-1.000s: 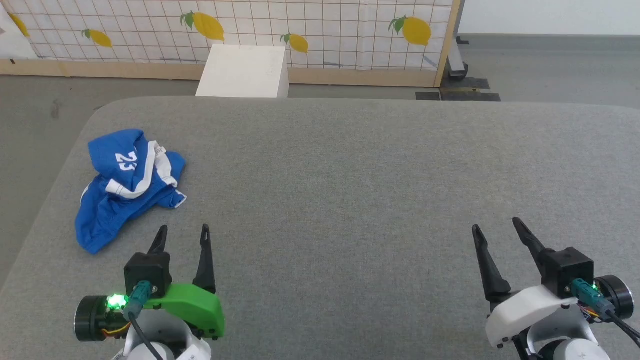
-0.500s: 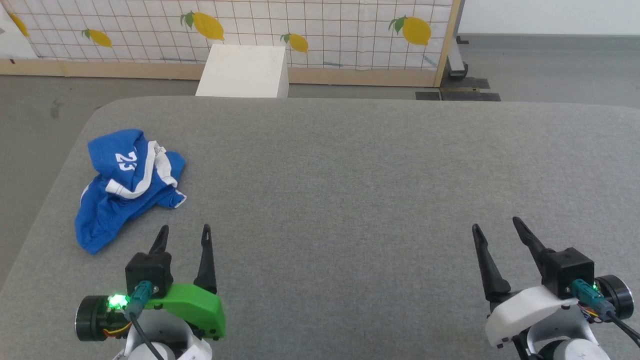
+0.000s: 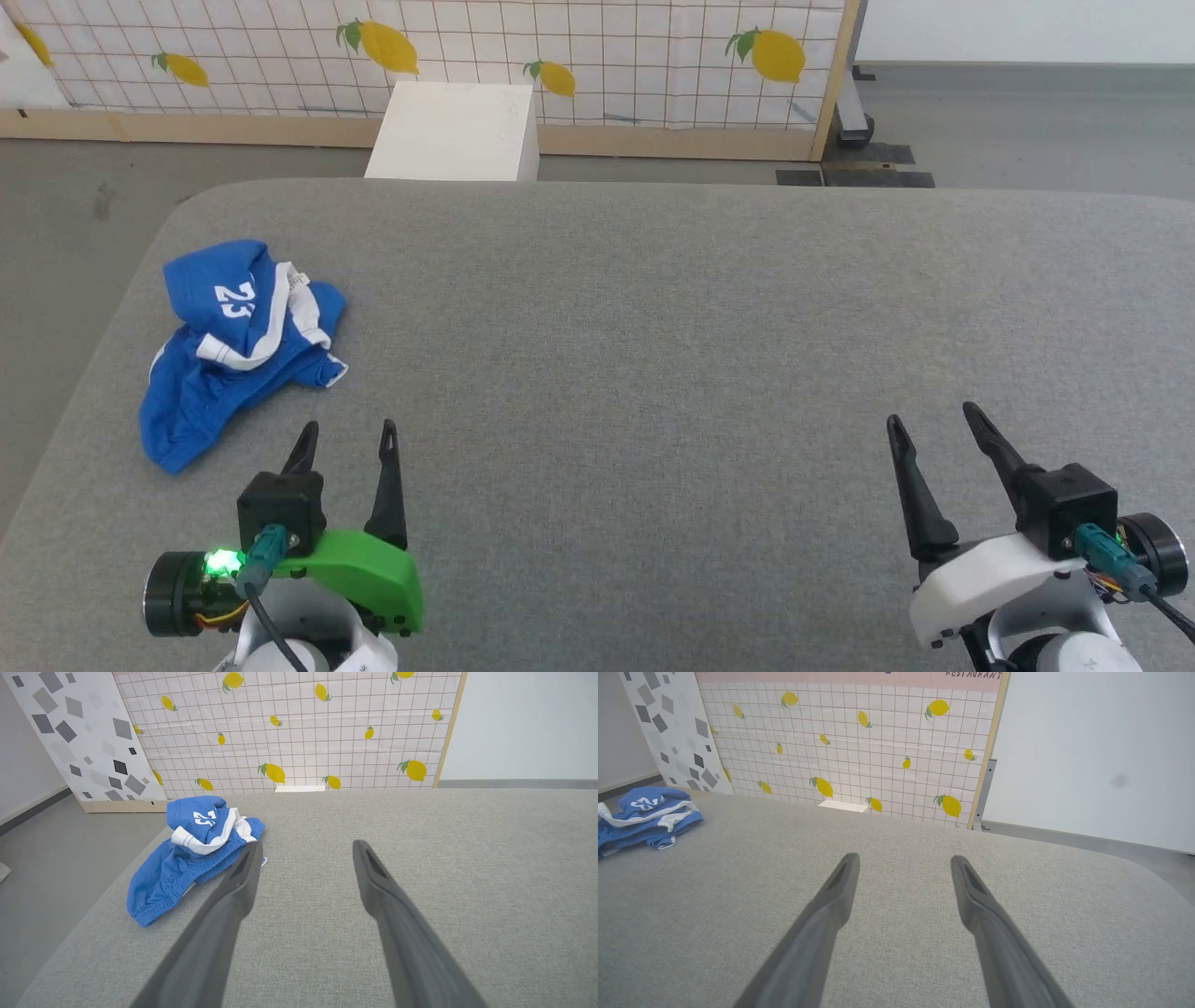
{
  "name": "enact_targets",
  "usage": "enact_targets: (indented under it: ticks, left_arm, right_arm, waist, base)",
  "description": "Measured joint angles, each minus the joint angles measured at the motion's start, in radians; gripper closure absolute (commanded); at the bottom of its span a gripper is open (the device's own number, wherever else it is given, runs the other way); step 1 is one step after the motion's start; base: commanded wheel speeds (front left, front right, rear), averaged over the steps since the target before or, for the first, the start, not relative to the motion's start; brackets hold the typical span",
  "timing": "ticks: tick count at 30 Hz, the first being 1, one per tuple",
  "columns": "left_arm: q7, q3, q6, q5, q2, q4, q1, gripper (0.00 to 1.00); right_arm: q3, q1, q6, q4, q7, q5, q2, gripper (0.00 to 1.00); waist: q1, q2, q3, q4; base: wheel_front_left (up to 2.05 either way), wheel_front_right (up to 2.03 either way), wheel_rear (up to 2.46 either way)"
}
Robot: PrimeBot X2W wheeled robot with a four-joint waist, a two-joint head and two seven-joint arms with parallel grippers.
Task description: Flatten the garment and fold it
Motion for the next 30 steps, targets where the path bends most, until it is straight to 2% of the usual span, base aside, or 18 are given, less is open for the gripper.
enact_targets:
  ticks: [17,30]
  left_arm:
    - [-0.001,-0.016,0.009,-0.007,0.006,0.004,0.0,0.0]
    - [-0.004,-0.026,0.018,-0.007,0.019,0.015,0.0,0.0]
  right_arm:
    - [0.002,0.0,0.0,0.0,-0.009,0.004,0.0,0.0]
    - [0.013,0.0,0.0,-0.001,-0.01,0.01,0.0,0.0]
  waist:
    - [0.0,0.0,0.002,0.005]
    - [0.0,0.0,0.001,0.063]
  base:
    - [0.0,0.0,0.0]
    - [0.0,0.0,0.0]
